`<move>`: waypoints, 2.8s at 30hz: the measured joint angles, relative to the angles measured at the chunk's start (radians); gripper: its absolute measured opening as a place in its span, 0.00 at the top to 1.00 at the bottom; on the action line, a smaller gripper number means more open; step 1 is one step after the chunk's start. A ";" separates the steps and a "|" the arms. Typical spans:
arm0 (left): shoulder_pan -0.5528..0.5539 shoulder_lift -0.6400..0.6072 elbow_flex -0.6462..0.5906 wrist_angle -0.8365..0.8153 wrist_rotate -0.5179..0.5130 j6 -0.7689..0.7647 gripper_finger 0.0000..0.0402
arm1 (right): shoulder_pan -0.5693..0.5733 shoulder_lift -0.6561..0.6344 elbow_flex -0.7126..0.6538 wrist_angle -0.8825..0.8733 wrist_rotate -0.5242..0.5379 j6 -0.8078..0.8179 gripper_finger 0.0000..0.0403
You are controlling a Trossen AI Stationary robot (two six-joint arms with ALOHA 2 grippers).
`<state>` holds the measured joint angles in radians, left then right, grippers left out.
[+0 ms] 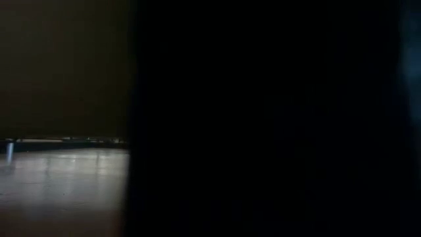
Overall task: Pick and place cans onto a shelf
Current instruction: Put the canned salmon on the shelf
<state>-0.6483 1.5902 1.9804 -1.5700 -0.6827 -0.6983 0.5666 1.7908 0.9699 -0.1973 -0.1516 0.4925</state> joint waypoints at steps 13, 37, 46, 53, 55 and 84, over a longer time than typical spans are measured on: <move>0.000 0.000 0.000 0.000 0.021 0.001 0.93 | -0.055 -0.030 0.050 -0.078 -0.022 0.061 0.99; -0.003 0.000 0.000 -0.001 0.023 0.002 0.93 | -0.198 -0.037 0.942 -1.038 0.149 -0.034 1.00; -0.003 0.000 0.000 -0.001 0.023 0.003 0.93 | -0.290 0.104 1.155 -1.038 0.121 -0.128 1.00; -0.003 0.000 0.000 -0.001 0.023 0.002 0.93 | -0.322 0.296 1.363 -1.034 0.079 -0.236 1.00; -0.003 0.000 0.000 -0.001 0.023 0.002 0.93 | -0.330 0.345 1.387 -1.046 0.078 -0.261 1.00; -0.003 0.000 -0.001 -0.001 0.023 0.001 0.93 | -0.345 0.584 1.368 -0.911 -0.050 -0.437 1.00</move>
<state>-0.6510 1.5902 1.9797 -1.5709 -0.6598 -0.6971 0.2218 2.3750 2.3376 -1.1083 -0.2017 0.0559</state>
